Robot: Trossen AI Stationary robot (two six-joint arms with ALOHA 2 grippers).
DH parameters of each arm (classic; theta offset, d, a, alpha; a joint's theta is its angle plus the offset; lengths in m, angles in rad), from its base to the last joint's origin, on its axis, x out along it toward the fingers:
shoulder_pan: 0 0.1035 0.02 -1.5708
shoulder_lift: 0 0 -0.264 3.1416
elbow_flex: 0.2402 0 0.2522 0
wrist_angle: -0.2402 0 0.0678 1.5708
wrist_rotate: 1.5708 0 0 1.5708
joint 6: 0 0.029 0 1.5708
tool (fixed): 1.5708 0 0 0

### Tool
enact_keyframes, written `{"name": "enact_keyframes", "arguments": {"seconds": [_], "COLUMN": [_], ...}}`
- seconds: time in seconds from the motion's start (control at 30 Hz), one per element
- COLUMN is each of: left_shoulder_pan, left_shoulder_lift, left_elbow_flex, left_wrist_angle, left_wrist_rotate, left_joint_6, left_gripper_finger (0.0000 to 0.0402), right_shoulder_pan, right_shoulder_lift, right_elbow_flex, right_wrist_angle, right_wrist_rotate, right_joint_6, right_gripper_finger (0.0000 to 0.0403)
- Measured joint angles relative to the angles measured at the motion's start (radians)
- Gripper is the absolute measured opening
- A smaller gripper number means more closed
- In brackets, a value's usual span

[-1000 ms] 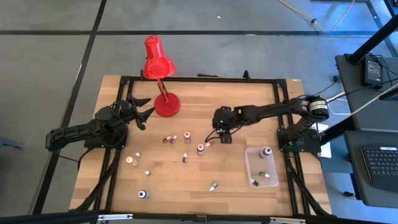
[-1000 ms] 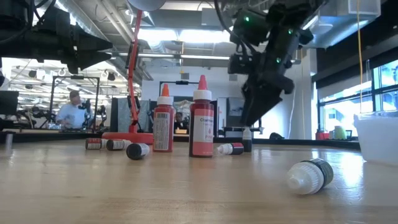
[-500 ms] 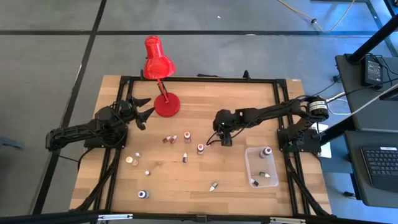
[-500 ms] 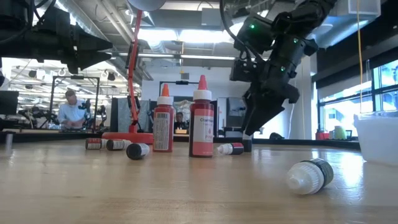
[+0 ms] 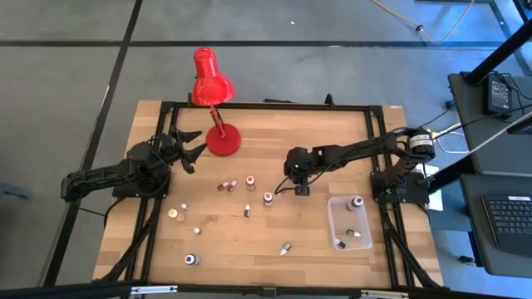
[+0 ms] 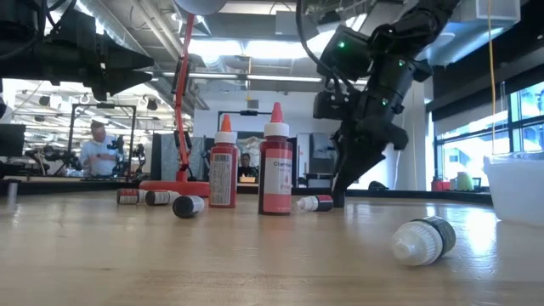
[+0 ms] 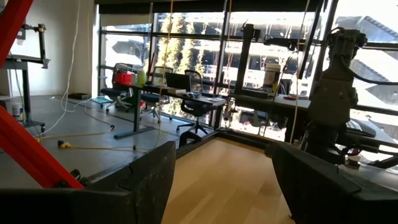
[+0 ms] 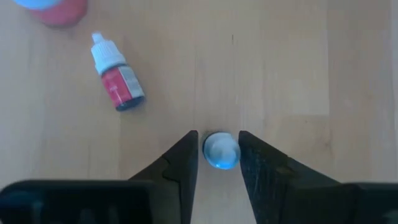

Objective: Pick & Place food coloring
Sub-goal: Put the top small black bottle into the transparent container

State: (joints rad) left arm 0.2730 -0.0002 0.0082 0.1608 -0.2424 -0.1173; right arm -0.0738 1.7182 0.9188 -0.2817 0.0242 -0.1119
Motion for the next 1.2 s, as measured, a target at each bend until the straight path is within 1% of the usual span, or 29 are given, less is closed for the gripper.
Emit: {"name": "enact_keyframes", "arguments": {"seconds": [0.17,0.4,0.53,0.67,0.73,0.87,1.0,1.13,1.2], "left_shoulder_pan": [0.000,0.000,0.000,0.000,0.000,0.000,0.000,0.000,0.000], "left_shoulder_lift": [0.000,0.000,0.000,0.000,0.000,0.000,0.000,0.000,0.000], "left_elbow_flex": [0.000,0.000,0.000,0.000,0.000,0.000,0.000,0.000,0.000], "left_wrist_angle": [0.000,0.000,0.000,0.000,0.000,0.000,0.000,-0.001,-0.001], "left_wrist_rotate": [0.000,-0.002,-0.002,-0.003,-0.003,-0.003,-0.002,-0.002,-0.002], "left_joint_6": [0.000,0.000,0.000,0.000,0.000,0.001,0.023,0.027,0.026], "left_gripper_finger": [0.0259,0.0259,0.0259,0.0259,0.0259,0.0259,0.0259,0.0259,0.0259], "right_shoulder_pan": [0.000,0.000,0.001,0.028,0.057,0.133,0.241,0.378,0.453], "right_shoulder_lift": [0.003,0.002,0.002,-0.019,-0.049,-0.115,-0.206,-0.283,-0.318], "right_elbow_flex": [0.000,0.001,0.003,0.039,0.065,0.083,0.086,0.086,0.086], "right_wrist_angle": [0.000,0.003,-0.004,-0.117,-0.162,-0.215,-0.275,-0.328,-0.335], "right_wrist_rotate": [0.005,0.007,0.007,0.005,-0.007,-0.088,-0.157,-0.149,-0.120], "right_joint_6": [-0.001,-0.005,-0.006,0.019,0.042,0.116,0.253,0.400,0.473], "right_gripper_finger": [0.0111,0.0067,0.0066,0.0070,0.0073,0.0070,0.0069,0.0074,0.0074]}}
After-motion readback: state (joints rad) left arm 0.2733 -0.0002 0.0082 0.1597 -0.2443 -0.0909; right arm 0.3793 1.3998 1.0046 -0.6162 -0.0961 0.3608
